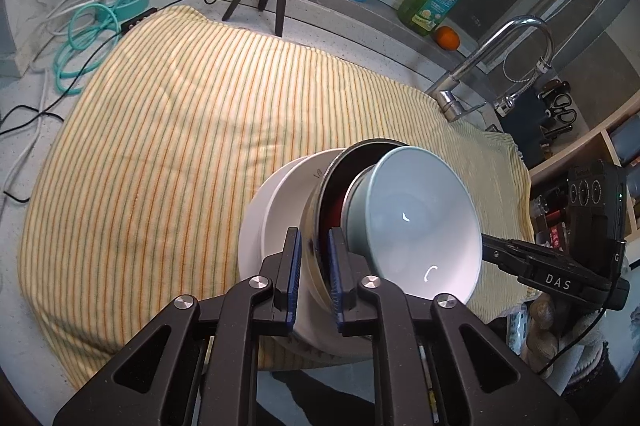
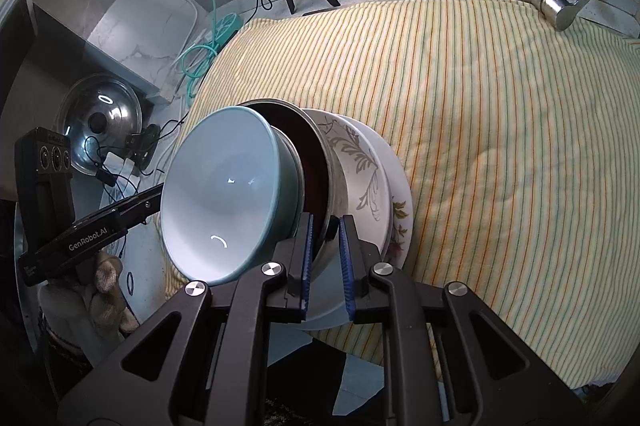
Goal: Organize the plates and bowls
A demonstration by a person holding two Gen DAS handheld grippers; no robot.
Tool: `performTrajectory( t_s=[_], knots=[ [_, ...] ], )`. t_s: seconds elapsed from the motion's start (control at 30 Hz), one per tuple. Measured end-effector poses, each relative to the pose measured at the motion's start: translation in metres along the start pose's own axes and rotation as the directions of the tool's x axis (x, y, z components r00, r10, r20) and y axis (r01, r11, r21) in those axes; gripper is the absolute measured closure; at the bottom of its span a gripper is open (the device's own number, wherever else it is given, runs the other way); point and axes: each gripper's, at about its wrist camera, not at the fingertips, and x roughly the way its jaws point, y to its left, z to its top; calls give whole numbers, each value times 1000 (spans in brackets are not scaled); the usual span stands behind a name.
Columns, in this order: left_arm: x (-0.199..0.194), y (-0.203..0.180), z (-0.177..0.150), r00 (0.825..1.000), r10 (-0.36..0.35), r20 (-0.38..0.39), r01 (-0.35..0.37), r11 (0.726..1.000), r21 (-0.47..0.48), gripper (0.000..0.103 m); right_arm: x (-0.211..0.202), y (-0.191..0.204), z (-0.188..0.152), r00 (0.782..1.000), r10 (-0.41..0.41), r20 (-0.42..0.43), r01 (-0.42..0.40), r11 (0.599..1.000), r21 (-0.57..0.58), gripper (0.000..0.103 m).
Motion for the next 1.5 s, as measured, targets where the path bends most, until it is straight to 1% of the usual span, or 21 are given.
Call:
performTrajectory(
  t_s=[0.13,0.2,0.27,0.3,0.33,0.43,0.47,0.5,0.63,0.67,0.7,0.73,0.8,0.87,0.93,1.0,1.1,1.27,1.5],
  knots=[
    [-3,-1,-2,1000,15,8,-15,1000,5,86,-6,1,-3,1000,-13,17,13,1000,-11,87],
    [-4,-1,-3,1000,19,12,-19,1000,6,85,-9,-1,-4,1000,-12,23,12,1000,-8,79],
    [-5,0,-4,999,29,19,-29,1000,4,80,-13,-1,-5,999,-15,31,16,1000,-8,73],
    [-7,-1,-5,999,38,28,-38,999,5,74,-15,-1,-5,999,-20,38,20,1000,-10,72],
    [-9,-1,-6,999,42,35,-42,999,7,72,-17,0,-5,999,-27,46,27,1000,-16,71],
    [-15,-2,-8,997,58,56,-59,998,18,71,-28,2,-7,996,-46,77,48,998,-36,67],
    [-17,-3,-8,996,63,61,-64,998,23,70,-32,2,-7,995,-49,88,53,998,-41,63],
    [-19,-4,-9,995,69,68,-71,997,29,66,-35,3,-8,994,-53,99,58,997,-46,59],
    [-30,-14,-15,990,94,101,-101,993,67,62,-51,11,-12,985,-82,153,95,992,-79,52],
    [-32,-17,-17,989,99,107,-107,991,77,58,-53,13,-13,983,-88,163,103,991,-89,49],
    [-34,-21,-19,987,107,116,-118,989,89,50,-55,16,-15,981,-94,172,111,989,-96,46],
    [-36,-24,-21,985,116,126,-129,987,98,46,-57,19,-16,978,-100,182,121,987,-105,44],
    [-40,-31,-23,980,138,142,-155,981,117,45,-62,24,-20,973,-113,203,141,982,-126,40],
    [-44,-38,-26,973,163,165,-186,974,132,41,-65,28,-24,967,-126,221,159,977,-139,37],
    [-48,-44,-29,964,188,189,-216,967,138,34,-69,30,-28,962,-131,238,168,975,-142,33],
    [-53,-45,-32,957,203,210,-233,963,131,34,-72,30,-32,958,-135,252,173,975,-137,26],
    [-55,-48,-36,952,217,215,-247,961,122,32,-76,28,-37,954,-140,266,177,977,-122,22],
    [-55,-50,-41,951,226,212,-253,961,109,31,-81,27,-43,947,-148,285,185,977,-105,20],
    [-60,-53,-45,945,236,228,-268,956,123,31,-82,30,-47,946,-142,292,178,979,-100,17]
  ],
)
